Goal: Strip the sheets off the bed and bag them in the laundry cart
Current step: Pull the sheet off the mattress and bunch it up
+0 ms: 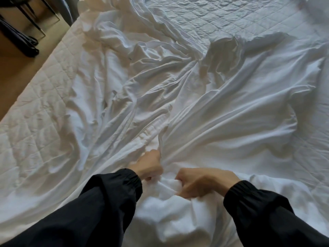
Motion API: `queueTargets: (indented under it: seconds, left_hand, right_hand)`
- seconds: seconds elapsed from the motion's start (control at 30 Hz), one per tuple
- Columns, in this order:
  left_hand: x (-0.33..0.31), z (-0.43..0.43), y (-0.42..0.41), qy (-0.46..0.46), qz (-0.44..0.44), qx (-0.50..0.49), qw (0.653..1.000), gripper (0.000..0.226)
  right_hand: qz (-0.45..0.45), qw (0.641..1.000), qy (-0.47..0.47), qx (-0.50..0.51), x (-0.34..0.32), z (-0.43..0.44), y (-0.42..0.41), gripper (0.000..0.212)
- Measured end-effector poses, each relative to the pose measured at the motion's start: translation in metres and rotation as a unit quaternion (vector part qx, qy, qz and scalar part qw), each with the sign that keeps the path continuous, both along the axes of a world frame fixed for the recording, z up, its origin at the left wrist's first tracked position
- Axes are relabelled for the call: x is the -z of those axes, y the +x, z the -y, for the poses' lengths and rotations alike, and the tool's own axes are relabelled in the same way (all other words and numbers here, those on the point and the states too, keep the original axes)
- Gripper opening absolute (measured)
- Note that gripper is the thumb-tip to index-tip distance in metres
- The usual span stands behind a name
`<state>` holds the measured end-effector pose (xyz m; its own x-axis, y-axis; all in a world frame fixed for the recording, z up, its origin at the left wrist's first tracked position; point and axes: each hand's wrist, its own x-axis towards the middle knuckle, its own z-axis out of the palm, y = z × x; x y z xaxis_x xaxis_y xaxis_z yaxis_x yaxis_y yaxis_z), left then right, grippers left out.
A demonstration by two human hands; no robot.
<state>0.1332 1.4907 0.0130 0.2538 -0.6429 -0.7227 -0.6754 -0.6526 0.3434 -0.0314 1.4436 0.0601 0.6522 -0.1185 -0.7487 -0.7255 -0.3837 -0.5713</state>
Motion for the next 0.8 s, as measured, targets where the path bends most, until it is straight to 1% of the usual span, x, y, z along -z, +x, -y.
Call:
queueTargets:
  seconds: [0.07,0.13,0.2,0.23,0.27,0.3,0.33,0.37,0.4,0.43,0.5,0.53,0.57,0.6,0.67,0.73,0.8]
  left_hand:
    - [-0.004,-0.003,0.006,0.013,-0.028,-0.017,0.999,0.023]
    - [-0.003,-0.008,0.015,0.017,-0.04,-0.023,0.999,0.016]
    - [0.005,-0.015,0.023,0.001,-0.03,-0.019,0.999,0.022]
    - [0.009,-0.019,0.025,-0.018,-0.005,-0.007,1.0,0.024]
    - [0.011,-0.023,0.025,-0.049,0.018,0.009,0.999,0.023]
    - [0.015,-0.026,0.024,-0.086,0.034,0.016,0.996,0.022]
    - [0.014,-0.028,0.022,-0.125,0.031,0.006,0.992,0.02]
    - [0.012,-0.028,0.021,-0.157,0.026,-0.023,0.987,0.017]
    - [0.006,-0.028,0.021,-0.178,0.025,-0.067,0.981,0.018]
    - [0.002,-0.028,0.021,-0.186,0.033,-0.119,0.975,0.022]
    - [-0.005,-0.03,0.023,-0.193,0.014,-0.2,0.96,0.036]
    - [-0.009,-0.033,0.02,-0.192,-0.005,-0.205,0.96,0.044]
    - [-0.011,-0.037,0.015,-0.177,-0.009,-0.188,0.966,0.052]
    - [-0.013,-0.043,0.007,-0.166,0.003,-0.161,0.973,0.062]
    - [-0.012,-0.054,-0.009,-0.163,0.061,-0.121,0.977,0.078]
    - [-0.01,-0.064,-0.025,-0.197,0.121,-0.096,0.968,0.075]
    - [-0.01,-0.076,-0.041,-0.253,0.175,-0.05,0.95,0.069]
  right_hand:
    - [0.004,1.0,-0.028,-0.01,-0.007,0.006,-0.004,0.028]
    - [0.005,0.999,-0.052,0.009,-0.015,0.013,-0.009,0.028]
    - [0.026,0.992,-0.072,0.097,-0.011,0.016,-0.013,0.029]
    - [0.061,0.981,-0.091,0.16,-0.005,0.014,-0.012,0.029]
    - [0.1,0.964,-0.134,0.204,0.004,0.011,-0.011,0.028]
    - [0.115,0.95,-0.199,0.211,0.014,0.007,-0.01,0.03]
    - [0.098,0.943,-0.259,0.187,0.021,0.0,-0.009,0.042]
    - [0.074,0.935,-0.305,0.166,0.028,-0.008,-0.009,0.063]
    - [0.074,0.926,-0.323,0.181,0.032,-0.015,-0.009,0.078]
    - [0.096,0.912,-0.333,0.22,0.033,-0.02,-0.011,0.085]
    - [0.159,0.871,-0.364,0.289,0.028,-0.028,-0.016,0.08]
    - [0.176,0.851,-0.39,0.305,0.026,-0.033,-0.019,0.075]
    - [0.175,0.837,-0.411,0.316,0.025,-0.039,-0.024,0.071]
    - [0.164,0.832,-0.425,0.318,0.025,-0.047,-0.03,0.069]
    - [0.131,0.846,-0.424,0.295,0.026,-0.067,-0.043,0.071]
    - [0.097,0.875,-0.403,0.25,0.028,-0.09,-0.06,0.075]
    - [0.075,0.89,-0.402,0.203,0.03,-0.111,-0.078,0.077]
